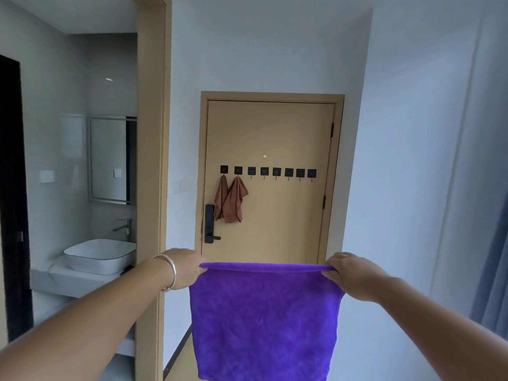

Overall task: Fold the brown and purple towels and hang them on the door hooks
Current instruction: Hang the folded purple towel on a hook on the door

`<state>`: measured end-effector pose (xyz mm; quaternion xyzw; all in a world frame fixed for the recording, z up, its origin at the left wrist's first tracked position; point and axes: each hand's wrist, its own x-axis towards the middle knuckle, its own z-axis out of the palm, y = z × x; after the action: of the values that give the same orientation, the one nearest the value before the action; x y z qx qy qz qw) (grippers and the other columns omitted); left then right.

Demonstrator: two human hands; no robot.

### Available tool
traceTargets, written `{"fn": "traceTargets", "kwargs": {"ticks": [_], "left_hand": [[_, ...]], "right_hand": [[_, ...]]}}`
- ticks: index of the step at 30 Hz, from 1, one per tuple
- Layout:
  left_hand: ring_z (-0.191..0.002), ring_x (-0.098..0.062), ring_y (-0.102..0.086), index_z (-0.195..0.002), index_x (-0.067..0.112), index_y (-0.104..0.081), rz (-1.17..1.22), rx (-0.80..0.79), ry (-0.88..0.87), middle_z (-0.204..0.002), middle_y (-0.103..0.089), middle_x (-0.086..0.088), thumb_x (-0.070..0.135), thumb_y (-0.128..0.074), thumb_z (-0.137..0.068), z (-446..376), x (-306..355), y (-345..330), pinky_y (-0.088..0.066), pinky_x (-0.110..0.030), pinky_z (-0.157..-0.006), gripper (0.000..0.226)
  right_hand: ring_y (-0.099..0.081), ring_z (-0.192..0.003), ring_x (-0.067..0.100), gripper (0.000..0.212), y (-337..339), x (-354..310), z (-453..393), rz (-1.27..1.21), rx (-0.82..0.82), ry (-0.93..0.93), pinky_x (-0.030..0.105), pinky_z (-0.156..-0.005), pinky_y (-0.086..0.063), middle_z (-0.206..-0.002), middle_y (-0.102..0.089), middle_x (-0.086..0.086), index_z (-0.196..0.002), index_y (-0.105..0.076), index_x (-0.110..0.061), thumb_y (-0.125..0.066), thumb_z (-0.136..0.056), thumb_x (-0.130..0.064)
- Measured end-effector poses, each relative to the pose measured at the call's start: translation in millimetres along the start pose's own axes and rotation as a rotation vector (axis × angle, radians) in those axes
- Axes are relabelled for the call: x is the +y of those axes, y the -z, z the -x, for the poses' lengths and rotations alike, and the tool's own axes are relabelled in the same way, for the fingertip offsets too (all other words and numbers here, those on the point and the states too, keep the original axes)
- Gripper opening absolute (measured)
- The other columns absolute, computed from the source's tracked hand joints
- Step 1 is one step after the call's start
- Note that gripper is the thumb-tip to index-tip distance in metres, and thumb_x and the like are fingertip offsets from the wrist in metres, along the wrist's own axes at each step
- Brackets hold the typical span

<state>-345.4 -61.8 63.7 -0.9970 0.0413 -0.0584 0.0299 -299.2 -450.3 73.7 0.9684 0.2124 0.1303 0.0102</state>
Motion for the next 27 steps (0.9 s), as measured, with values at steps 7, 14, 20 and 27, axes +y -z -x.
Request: {"fn": "traceTargets", "kwargs": {"ticks": [7, 14, 20, 27], "left_hand": [[-0.07, -0.016, -0.049, -0.083, 0.02, -0.055, -0.008, -0.025, 0.026, -0.087, -0.059, -0.002, 0.035, -0.031, -0.1, -90, -13, -18, -0.037, -0.029, -0.062, 0.033], [-0.07, -0.016, -0.047, -0.073, 0.026, -0.048, 0.015, 0.001, 0.046, -0.082, -0.055, 0.001, 0.032, -0.032, -0.101, -198, -12, -9, -0.036, -0.028, -0.062, 0.032], [-0.07, -0.016, -0.048, -0.079, 0.018, -0.053, 0.019, 0.012, 0.087, -0.092, -0.062, -0.006, 0.034, -0.033, -0.099, -283, -22, -18, -0.038, -0.03, -0.065, 0.032], [-0.078, -0.02, -0.057, -0.089, 0.017, -0.06, 0.024, -0.032, 0.074, -0.094, -0.063, -0.006, 0.035, -0.033, -0.099, -366, -45, -50, -0.044, -0.033, -0.068, 0.034]], "right_hand": [[-0.037, -0.093, 0.005, 0.035, -32, 30, -95, -0.019, 0.007, 0.043, 0.023, -0.081, -0.034, -0.082, -0.035, -0.022, -0.109, -0.059, -0.03, -0.028, -0.103, -0.045], [-0.046, -0.11, 0.008, 0.041, -49, 87, -206, -0.081, 0.041, 0.079, 0.024, -0.088, -0.038, -0.106, -0.049, -0.014, -0.123, -0.058, -0.027, -0.028, -0.102, -0.045], [-0.045, -0.118, 0.009, 0.04, -66, 131, -288, -0.054, 0.05, 0.093, 0.025, -0.09, -0.039, -0.123, -0.055, -0.01, -0.123, -0.058, -0.029, -0.029, -0.102, -0.046], [-0.045, -0.121, 0.009, 0.042, -103, 149, -362, -0.054, 0.02, 0.087, 0.027, -0.097, -0.04, -0.128, -0.054, -0.01, -0.127, -0.057, -0.029, -0.029, -0.102, -0.046]]}}
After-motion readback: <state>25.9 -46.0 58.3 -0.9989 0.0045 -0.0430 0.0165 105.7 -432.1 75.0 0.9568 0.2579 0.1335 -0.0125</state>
